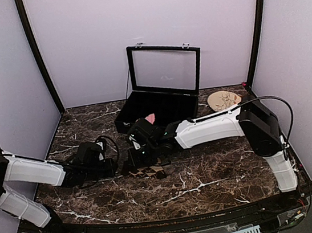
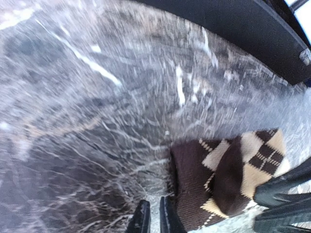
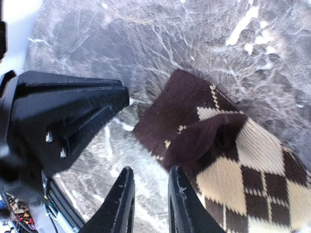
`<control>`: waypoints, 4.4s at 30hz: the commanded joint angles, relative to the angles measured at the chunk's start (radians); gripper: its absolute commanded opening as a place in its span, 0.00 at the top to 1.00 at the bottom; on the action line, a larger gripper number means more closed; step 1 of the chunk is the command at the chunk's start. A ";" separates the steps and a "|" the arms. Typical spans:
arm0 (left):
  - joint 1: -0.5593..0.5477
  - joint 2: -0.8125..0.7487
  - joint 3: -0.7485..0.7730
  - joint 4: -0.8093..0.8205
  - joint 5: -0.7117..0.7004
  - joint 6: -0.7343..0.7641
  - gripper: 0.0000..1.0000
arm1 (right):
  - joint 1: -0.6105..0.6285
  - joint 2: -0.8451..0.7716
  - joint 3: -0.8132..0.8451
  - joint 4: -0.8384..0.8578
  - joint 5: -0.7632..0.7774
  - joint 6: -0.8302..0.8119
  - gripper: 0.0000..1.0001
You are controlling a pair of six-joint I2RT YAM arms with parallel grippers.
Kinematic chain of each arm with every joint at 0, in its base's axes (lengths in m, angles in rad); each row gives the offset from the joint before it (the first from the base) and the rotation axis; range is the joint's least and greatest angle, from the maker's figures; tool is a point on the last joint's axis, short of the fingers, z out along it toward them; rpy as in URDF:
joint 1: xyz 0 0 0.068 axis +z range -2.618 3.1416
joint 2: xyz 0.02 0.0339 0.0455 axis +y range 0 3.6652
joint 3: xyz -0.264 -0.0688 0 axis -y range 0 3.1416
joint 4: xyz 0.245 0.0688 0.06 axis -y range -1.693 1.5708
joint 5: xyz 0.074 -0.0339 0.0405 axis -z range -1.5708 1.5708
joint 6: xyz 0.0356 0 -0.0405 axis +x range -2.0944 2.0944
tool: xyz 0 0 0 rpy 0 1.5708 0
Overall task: Roll the socks
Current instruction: Fold the sock at the center of the board, then adjust the sock at the center of the board.
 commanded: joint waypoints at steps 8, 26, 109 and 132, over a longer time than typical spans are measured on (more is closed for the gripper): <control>0.005 -0.146 0.071 -0.085 0.031 0.179 0.54 | -0.001 -0.230 -0.203 0.080 0.135 -0.023 0.75; -0.090 0.075 0.283 -0.264 0.155 0.342 0.49 | -0.019 -0.365 -0.469 0.117 0.263 0.005 0.72; -0.180 0.091 0.543 -0.542 -0.086 0.369 1.00 | 0.061 -0.283 -0.544 0.224 0.333 -0.015 0.57; -0.179 0.067 0.497 -0.553 -0.089 0.347 1.00 | 0.081 -0.207 -0.441 -0.004 0.501 0.027 0.60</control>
